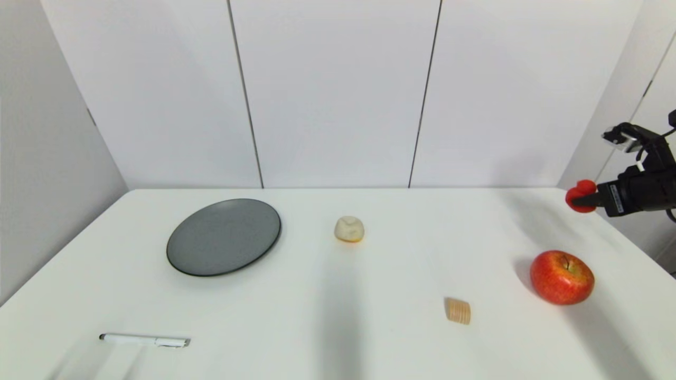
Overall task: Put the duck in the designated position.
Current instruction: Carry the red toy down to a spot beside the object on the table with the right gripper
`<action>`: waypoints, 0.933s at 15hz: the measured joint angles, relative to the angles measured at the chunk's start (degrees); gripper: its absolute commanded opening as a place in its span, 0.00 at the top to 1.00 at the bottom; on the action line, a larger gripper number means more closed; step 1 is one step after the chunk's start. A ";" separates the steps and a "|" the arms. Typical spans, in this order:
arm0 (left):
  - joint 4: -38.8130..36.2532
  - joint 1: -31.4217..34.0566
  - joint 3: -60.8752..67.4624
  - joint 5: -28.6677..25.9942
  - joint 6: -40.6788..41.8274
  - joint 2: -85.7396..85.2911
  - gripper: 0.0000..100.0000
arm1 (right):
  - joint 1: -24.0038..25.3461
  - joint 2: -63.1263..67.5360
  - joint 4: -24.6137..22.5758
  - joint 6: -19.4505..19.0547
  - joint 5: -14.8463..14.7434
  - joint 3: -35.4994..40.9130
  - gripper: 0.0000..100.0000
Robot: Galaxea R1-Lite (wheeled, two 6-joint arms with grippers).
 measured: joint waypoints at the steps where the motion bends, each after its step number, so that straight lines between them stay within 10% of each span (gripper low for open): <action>1: 0.00 0.00 0.00 0.00 0.00 0.00 0.00 | -0.28 0.66 -0.04 -0.46 -0.01 0.44 1.00; 14: -0.02 0.00 0.00 0.00 0.00 0.00 0.00 | -4.72 7.67 -2.18 -5.24 -0.28 3.50 1.00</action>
